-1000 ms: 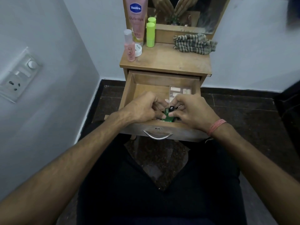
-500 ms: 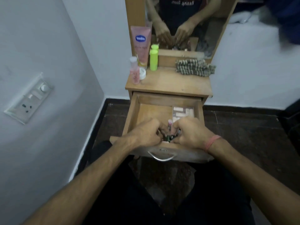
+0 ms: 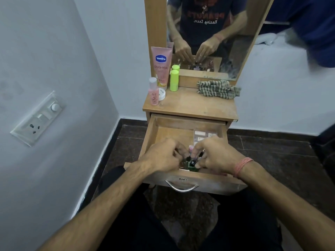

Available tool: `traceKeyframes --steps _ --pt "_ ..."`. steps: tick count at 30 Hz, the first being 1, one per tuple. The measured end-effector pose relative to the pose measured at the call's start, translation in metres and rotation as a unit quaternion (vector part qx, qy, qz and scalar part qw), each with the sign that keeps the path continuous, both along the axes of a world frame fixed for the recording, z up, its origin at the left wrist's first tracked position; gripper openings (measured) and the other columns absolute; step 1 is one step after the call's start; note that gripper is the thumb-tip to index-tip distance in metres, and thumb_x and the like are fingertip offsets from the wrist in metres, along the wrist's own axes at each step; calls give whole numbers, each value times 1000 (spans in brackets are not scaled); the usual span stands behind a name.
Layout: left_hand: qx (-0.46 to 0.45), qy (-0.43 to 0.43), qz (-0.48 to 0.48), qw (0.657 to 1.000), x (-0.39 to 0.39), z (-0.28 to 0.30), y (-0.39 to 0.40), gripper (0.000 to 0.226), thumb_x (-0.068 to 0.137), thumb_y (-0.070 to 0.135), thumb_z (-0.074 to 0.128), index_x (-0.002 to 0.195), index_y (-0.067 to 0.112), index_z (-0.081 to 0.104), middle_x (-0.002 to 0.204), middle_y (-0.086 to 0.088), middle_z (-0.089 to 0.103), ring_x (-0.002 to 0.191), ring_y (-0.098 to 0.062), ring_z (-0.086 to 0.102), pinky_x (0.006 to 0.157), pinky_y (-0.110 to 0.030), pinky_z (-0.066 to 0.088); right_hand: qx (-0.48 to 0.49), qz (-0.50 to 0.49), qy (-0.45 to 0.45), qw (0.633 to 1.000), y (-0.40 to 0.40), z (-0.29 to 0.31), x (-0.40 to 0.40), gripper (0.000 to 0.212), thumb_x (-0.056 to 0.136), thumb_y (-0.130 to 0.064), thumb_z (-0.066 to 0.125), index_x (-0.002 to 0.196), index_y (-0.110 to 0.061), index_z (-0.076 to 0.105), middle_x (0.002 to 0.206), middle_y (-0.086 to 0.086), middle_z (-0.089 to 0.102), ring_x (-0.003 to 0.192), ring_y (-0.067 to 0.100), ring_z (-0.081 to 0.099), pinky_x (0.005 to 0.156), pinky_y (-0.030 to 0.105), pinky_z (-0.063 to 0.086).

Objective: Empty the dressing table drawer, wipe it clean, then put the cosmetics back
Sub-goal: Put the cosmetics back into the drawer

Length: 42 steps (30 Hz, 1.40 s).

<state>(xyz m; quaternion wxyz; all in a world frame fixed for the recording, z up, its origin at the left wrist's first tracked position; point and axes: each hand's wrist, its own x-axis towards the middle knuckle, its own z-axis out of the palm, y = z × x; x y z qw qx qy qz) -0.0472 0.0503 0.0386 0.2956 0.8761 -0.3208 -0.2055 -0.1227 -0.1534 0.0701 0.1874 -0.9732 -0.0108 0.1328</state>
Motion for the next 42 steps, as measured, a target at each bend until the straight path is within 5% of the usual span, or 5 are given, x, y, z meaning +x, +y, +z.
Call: traceKeyframes --steps 5,13,23,35,42 --pt "-104 -19 104 989 21 17 -3 35 99 7 68 124 29 79 111 16 79 66 -2 70 71 -25 64 78 -36 -78 993 -11 35 30 20 84 -30 91 99 -32 78 96 -15 76 81 -4 71 81 26 64" --pt "-221 -84 200 951 76 48 -44 78 96 19 67 169 28 41 157 12 59 97 -10 76 101 -42 62 147 -107 -305 935 -11 45 145 25 89 -16 78 112 -26 79 96 -14 77 81 -1 73 88 31 63" --pt "-213 -53 232 948 118 52 -70 68 95 21 71 159 24 49 143 8 67 130 -17 64 110 -45 56 68 -134 -297 943 -7 17 243 68 85 -12 74 146 -37 60 134 -5 58 106 26 68 98 46 56" --pt "-205 -32 220 953 109 37 -62 85 91 22 74 168 24 38 158 1 59 143 -14 56 115 -40 52 126 -203 -383 892 -6 11 248 33 80 -34 83 102 -32 58 91 -12 72 80 12 71 74 43 62" --pt "-240 -9 234 942 72 23 -31 67 100 41 72 162 31 47 150 15 59 105 2 70 96 -35 63 239 -139 -370 887 -14 21 155 41 78 -26 86 116 -19 73 101 -5 76 84 7 74 78 36 64"
